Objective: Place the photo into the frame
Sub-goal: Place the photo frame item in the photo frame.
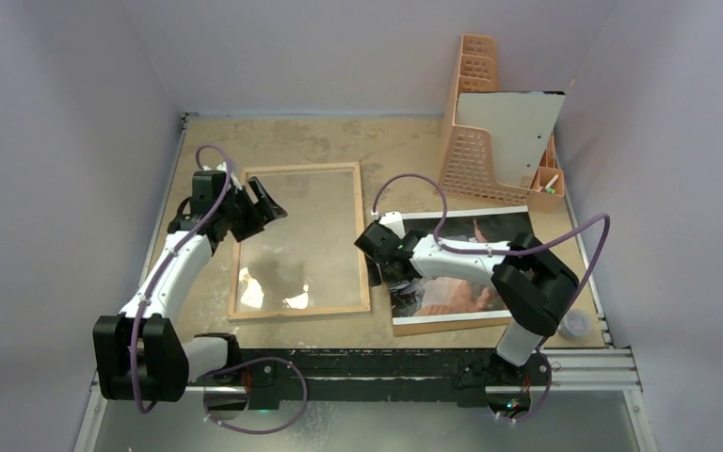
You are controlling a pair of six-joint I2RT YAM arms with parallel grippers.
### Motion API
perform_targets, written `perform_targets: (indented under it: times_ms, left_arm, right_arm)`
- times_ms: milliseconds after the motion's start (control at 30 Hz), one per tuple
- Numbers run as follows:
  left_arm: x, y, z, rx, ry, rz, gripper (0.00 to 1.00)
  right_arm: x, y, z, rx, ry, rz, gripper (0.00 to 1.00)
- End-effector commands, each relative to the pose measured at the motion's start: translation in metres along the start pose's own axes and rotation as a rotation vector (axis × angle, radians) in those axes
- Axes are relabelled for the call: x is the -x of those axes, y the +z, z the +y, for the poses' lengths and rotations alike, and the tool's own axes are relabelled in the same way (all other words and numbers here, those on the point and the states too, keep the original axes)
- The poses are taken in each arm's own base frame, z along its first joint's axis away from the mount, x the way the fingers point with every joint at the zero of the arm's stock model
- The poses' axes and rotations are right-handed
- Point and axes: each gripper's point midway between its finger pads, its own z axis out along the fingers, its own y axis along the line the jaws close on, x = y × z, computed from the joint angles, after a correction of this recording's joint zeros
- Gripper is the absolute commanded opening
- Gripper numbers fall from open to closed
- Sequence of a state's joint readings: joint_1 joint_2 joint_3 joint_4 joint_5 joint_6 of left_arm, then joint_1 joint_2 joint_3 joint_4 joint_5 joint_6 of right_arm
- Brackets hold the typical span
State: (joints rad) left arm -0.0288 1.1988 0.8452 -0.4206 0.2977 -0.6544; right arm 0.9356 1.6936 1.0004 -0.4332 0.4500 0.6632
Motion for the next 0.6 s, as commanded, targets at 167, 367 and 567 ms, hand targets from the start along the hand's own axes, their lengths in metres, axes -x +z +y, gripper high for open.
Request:
perform_targets:
  times_ms: [167,367,567]
  left_arm:
    - [0.001,0.006,-0.003,-0.03,0.012,-0.002,0.72]
    - [-0.002,0.007,-0.002,-0.033,0.008,0.008,0.72]
    - [-0.005,0.007,-0.008,-0.065,0.011,0.02,0.72]
  right_arm:
    - [-0.025,0.004,0.032,0.14,0.006,0.115,0.72]
    - [-0.034,0.005,0.037,0.165,0.028,0.149,0.43]
    - [-0.024,-0.006,0.052,0.259,0.025,0.125,0.22]
